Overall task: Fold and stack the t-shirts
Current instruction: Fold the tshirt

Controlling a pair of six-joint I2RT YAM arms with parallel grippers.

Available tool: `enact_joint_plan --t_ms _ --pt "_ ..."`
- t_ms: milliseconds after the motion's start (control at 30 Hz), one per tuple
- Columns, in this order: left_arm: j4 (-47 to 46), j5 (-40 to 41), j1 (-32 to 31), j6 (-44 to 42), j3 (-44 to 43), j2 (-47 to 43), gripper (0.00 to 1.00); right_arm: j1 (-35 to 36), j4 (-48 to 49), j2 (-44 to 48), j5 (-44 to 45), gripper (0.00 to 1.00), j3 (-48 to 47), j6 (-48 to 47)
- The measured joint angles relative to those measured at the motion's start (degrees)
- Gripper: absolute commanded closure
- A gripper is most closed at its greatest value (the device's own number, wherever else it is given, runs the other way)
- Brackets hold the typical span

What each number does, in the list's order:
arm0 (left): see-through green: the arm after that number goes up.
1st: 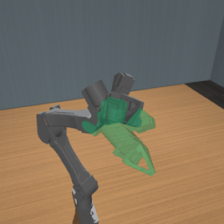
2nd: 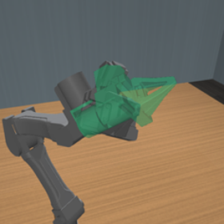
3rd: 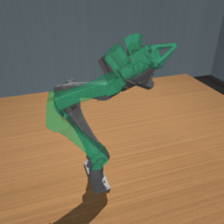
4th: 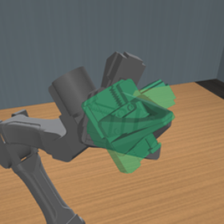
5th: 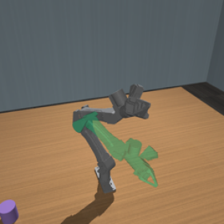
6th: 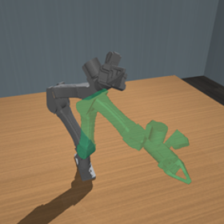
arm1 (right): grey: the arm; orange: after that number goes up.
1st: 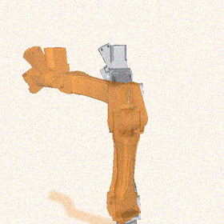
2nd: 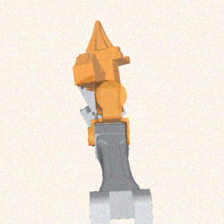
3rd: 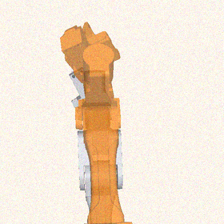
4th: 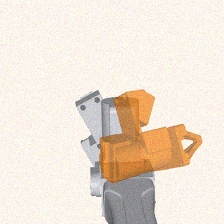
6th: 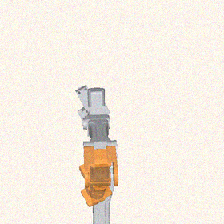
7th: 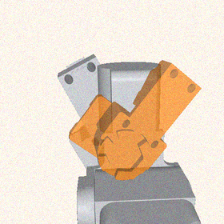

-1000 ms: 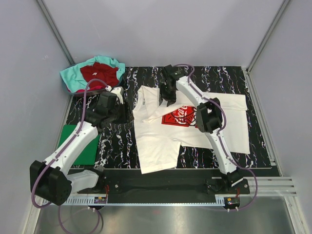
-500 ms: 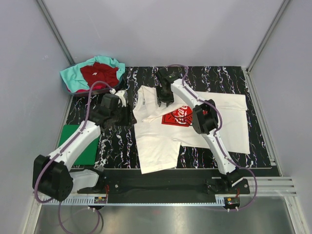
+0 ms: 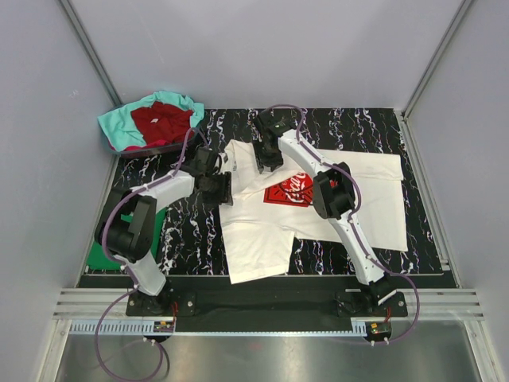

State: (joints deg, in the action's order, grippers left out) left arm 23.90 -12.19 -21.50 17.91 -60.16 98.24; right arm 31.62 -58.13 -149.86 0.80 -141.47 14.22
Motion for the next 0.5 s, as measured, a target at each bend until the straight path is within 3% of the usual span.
enact_joint_plan --t_ms 300,500 --pt "-1.7 0.6 -1.5 0.0 -2.1 0.6 0.51 0.0 0.0 -0.4 0.0 0.74 0.0 -1.1" --pt "-1.8 0.8 -2.1 0.0 -4.4 3.5 0.52 0.0 0.0 -0.4 -0.3 0.83 0.0 -1.1"
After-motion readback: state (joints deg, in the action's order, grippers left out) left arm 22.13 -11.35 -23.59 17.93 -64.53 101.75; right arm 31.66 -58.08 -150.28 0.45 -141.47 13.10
